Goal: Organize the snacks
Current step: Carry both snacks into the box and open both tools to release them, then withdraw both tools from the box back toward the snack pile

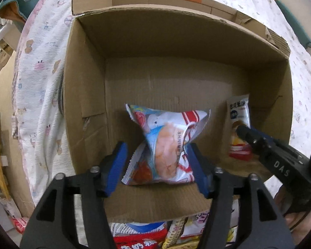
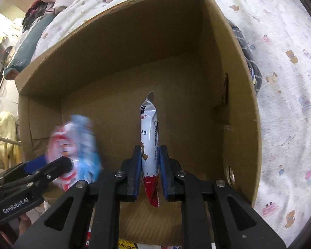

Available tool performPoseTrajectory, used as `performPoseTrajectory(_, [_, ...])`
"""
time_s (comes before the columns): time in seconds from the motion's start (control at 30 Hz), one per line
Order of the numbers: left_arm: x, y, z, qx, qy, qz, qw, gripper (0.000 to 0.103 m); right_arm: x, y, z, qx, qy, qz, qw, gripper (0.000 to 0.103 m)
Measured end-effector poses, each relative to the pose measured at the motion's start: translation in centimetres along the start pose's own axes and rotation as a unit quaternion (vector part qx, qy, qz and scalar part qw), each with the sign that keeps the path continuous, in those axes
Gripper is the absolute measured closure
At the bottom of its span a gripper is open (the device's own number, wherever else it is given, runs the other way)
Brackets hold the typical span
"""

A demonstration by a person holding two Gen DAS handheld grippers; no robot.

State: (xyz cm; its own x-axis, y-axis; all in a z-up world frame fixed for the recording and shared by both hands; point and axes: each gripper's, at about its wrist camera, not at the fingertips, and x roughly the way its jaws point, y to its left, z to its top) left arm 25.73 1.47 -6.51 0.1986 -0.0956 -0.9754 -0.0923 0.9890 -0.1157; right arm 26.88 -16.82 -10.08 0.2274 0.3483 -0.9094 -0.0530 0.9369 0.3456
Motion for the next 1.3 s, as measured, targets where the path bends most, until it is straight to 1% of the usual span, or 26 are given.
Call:
performPoseTrajectory(0.07, [-0.2,0.4,0.0,-0.006,0.001,-0.008,1.0000,0.036,-0.4,0.0,0.0,-0.001,-0.009,-0.004,1.000,0.082])
performPoseTrajectory(0.13, [-0.5,0.5,0.0,-0.008,-0.003,-0.007,0.9999,0.036,-1.1,0.0,0.1,-0.004,-0.023,-0.012,1.000,0.082])
performPoseTrajectory(0.23, [-1.2,0.6,0.0,-0.010,-0.012,-0.006,0.9999,0.036,-2.3,0.0,0.0,-0.003,-0.039,-0.008,0.999,0.082])
performPoseTrajectory(0.3, [-2.1,1.1,-0.1,-0.019,-0.018,-0.019,0.9995,0.036,-2.6,0.1,-0.1,-0.007,-0.043,-0.006,0.999,0.082])
performPoseTrajectory(0.37, [-3.4,1.5,-0.3,-0.025,-0.030,-0.031,0.9987,0.036,-2.5,0.3,-0.1,-0.011,-0.034,0.010,0.999,0.082])
performPoseTrajectory(0.4, [-4.1,1.6,-0.3,-0.025,-0.040,-0.030,0.9984,0.036,-2.3,0.4,-0.1,-0.012,-0.027,0.025,0.999,0.082])
performPoseTrajectory(0.43, [-4.7,1.9,-0.6,-0.025,-0.046,-0.029,0.9982,0.035,-2.1,0.4,-0.2,-0.008,-0.018,0.054,0.998,0.082])
performPoseTrajectory(0.47, [-5.2,1.9,-0.7,-0.024,-0.054,-0.028,0.9979,0.033,-1.9,0.7,-0.2,-0.005,-0.010,0.069,0.998,0.082])
performPoseTrajectory(0.5, [-5.6,1.9,-0.8,-0.023,-0.058,-0.027,0.9977,0.032,-1.3,0.8,-0.3,-0.005,0.010,0.094,0.996,0.082])
performPoseTrajectory(0.53, [-5.8,1.8,-0.8,-0.020,-0.063,-0.027,0.9974,0.031,-0.8,1.1,-0.3,-0.007,0.024,0.095,0.995,0.082])
performPoseTrajectory(0.6, [-6.1,1.6,-0.9,-0.012,-0.069,-0.021,0.9973,0.031,0.0,1.5,-0.9,-0.018,0.033,0.060,0.997,0.082])
performPoseTrajectory(0.63, [-6.1,1.5,-0.9,-0.010,-0.068,-0.020,0.9974,0.031,0.2,1.7,-1.1,-0.031,0.031,0.018,0.999,0.083])
performPoseTrajectory(0.73, [-5.8,1.5,-0.9,-0.008,-0.062,-0.024,0.9978,0.031,0.1,2.1,-1.3,-0.063,0.007,-0.071,0.995,0.082])
performPoseTrajectory(0.77, [-5.8,1.6,-0.9,-0.009,-0.060,-0.026,0.9978,0.031,-0.1,2.2,-1.3,-0.069,-0.001,-0.092,0.993,0.082])
performPoseTrajectory(0.8, [-5.8,1.7,-0.8,-0.009,-0.061,-0.026,0.9978,0.031,-0.4,2.1,-1.2,-0.068,-0.007,-0.093,0.993,0.082])
performPoseTrajectory(0.87, [-5.8,1.5,-0.6,-0.008,-0.065,-0.024,0.9976,0.031,-0.8,1.7,-1.1,-0.056,-0.007,-0.068,0.996,0.082])
performPoseTrajectory(0.97, [-6.5,2.4,-0.9,-0.013,-0.072,-0.025,0.9970,0.031,-1.7,1.7,-0.9,-0.041,-0.013,-0.022,0.999,0.082])
performPoseTrajectory(1.0, [-6.8,3.0,-1.0,-0.017,-0.073,-0.023,0.9969,0.031,-2.1,1.9,-0.9,-0.034,-0.011,0.014,0.999,0.082])
performPoseTrajectory(1.03, [-6.9,3.4,-1.1,-0.021,-0.073,-0.022,0.9969,0.031,-2.1,2.2,-0.7,-0.029,-0.005,0.041,0.999,0.082])
performPoseTrajectory(1.07, [-7.1,4.1,-1.3,-0.027,-0.072,-0.020,0.9969,0.031,-2.0,2.4,-0.7,-0.028,0.000,0.053,0.998,0.082])
performPoseTrajectory(1.13, [-7.5,5.0,-1.3,-0.037,-0.070,-0.017,0.9967,0.031,-0.9,3.6,-1.0,-0.042,0.026,0.062,0.997,0.082])
performPoseTrajectory(1.2, [-8.1,5.6,-1.4,-0.032,-0.075,-0.010,0.9966,0.031,0.2,4.4,-1.4,-0.047,0.051,0.071,0.995,0.082])
performPoseTrajectory(1.3, [-8.5,6.4,-1.8,-0.024,-0.081,0.007,0.9964,0.031,1.9,5.6,-1.8,-0.054,0.079,0.068,0.993,0.082])
